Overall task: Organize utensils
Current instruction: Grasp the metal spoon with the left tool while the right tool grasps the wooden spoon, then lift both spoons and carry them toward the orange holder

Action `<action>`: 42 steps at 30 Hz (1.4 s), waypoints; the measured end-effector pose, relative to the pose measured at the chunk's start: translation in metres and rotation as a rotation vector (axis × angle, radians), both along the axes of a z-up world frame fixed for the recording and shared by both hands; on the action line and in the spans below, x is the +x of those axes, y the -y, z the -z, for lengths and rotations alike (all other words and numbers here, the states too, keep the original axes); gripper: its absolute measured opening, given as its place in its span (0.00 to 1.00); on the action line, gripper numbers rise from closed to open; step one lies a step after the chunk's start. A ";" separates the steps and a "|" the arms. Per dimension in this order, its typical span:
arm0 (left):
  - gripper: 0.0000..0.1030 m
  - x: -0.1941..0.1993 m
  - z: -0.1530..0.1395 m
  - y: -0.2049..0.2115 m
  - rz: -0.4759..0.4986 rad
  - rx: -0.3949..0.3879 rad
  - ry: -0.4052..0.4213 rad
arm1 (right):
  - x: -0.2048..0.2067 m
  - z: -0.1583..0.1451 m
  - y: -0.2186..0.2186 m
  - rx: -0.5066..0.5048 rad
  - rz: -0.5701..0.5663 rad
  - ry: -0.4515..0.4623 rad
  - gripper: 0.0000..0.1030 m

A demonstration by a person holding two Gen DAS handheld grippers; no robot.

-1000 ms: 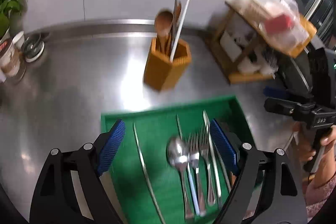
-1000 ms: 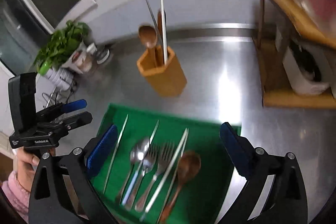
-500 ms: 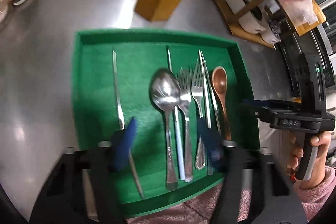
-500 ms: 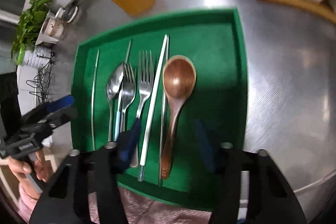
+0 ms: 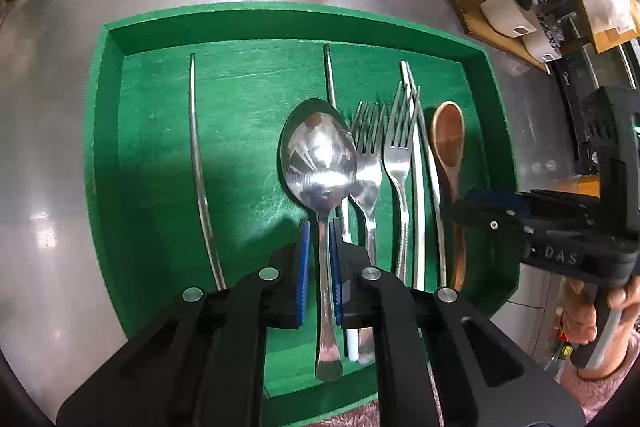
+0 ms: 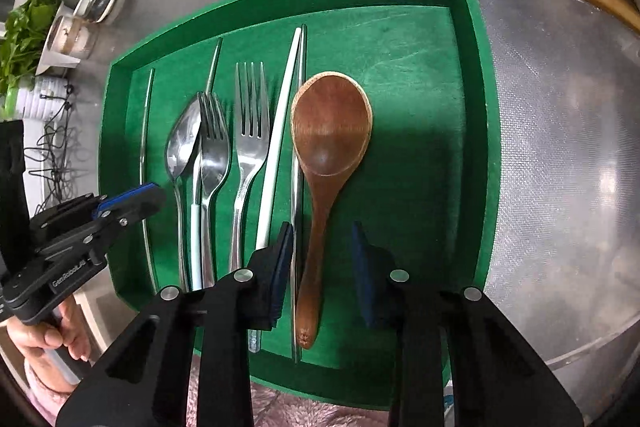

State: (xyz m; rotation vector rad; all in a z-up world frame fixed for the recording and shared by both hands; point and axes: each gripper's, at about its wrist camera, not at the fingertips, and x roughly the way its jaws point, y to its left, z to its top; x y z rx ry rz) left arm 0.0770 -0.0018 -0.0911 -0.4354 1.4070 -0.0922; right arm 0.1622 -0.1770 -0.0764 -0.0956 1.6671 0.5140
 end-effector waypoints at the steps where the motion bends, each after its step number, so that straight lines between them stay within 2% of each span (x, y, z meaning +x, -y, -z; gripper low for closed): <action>1: 0.08 0.003 0.002 0.001 0.002 0.010 -0.008 | 0.001 0.002 -0.001 -0.008 -0.002 0.001 0.28; 7: 0.08 0.010 0.005 0.009 0.026 0.029 -0.026 | 0.002 0.006 -0.004 -0.027 -0.006 -0.004 0.12; 13: 0.09 0.017 0.007 0.019 0.065 0.070 -0.052 | 0.007 0.008 -0.009 -0.044 -0.006 -0.015 0.11; 25: 0.09 0.034 0.013 0.031 0.099 0.091 -0.097 | 0.015 0.014 -0.026 -0.105 -0.041 -0.030 0.10; 28: 0.05 0.036 0.014 0.029 0.101 0.093 -0.094 | 0.012 0.014 -0.033 -0.104 -0.054 -0.013 0.09; 37: 0.03 0.024 0.009 0.014 0.057 0.032 -0.012 | 0.001 0.004 -0.016 -0.002 -0.047 0.046 0.09; 42: 0.03 0.008 -0.012 -0.002 0.023 -0.018 0.098 | -0.001 -0.014 -0.002 0.093 -0.030 0.098 0.09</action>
